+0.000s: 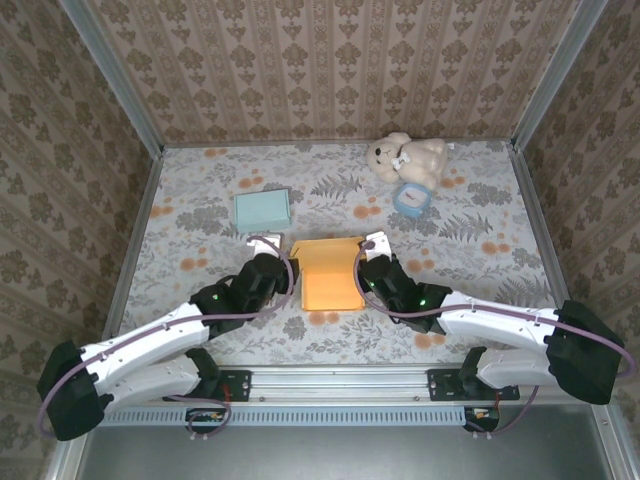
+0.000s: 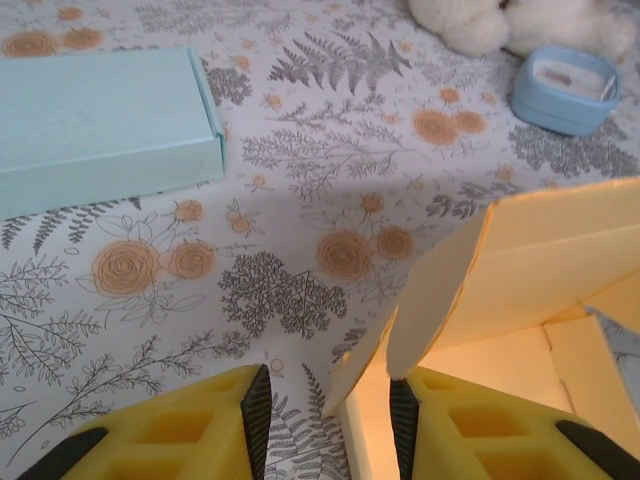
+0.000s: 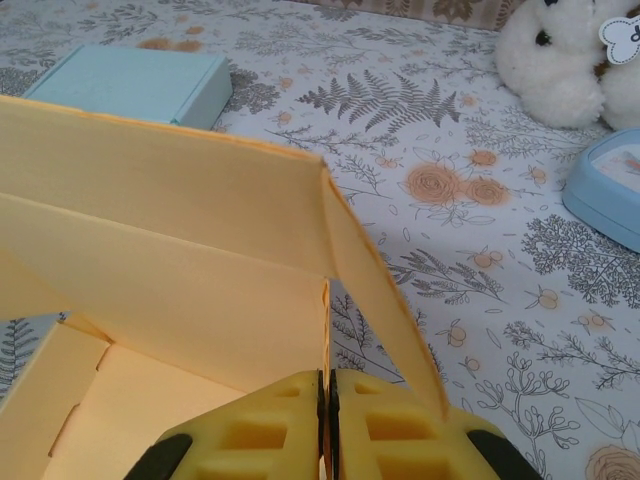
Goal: Fold the paper box
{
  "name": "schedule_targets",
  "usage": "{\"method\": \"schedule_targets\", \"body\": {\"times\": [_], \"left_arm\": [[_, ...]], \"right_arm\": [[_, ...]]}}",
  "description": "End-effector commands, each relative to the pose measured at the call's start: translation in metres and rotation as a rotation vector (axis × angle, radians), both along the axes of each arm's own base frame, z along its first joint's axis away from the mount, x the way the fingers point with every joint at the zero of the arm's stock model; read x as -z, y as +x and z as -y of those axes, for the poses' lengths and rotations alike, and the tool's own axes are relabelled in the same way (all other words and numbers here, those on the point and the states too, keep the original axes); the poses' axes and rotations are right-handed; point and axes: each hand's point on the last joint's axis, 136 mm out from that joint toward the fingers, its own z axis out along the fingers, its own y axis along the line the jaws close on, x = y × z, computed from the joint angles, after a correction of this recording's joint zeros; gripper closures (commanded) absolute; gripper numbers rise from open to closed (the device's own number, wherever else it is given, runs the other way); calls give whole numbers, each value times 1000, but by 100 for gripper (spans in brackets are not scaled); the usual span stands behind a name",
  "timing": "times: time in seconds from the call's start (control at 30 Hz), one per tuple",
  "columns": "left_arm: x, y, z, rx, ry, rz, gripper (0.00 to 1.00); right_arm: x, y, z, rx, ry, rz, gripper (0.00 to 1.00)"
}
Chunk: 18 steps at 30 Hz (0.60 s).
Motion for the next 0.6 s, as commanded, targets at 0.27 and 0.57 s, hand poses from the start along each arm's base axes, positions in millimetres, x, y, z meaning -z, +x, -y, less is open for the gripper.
{"method": "schedule_targets", "body": {"times": [0.27,0.57], "left_arm": [[7,2,25,119,-5,-5,63],[10,6,28,80,-4,-56,86]], "right_arm": [[-13,0,-4,-14,16,10,88],[-16,2,-2,5,33,26,88]]}}
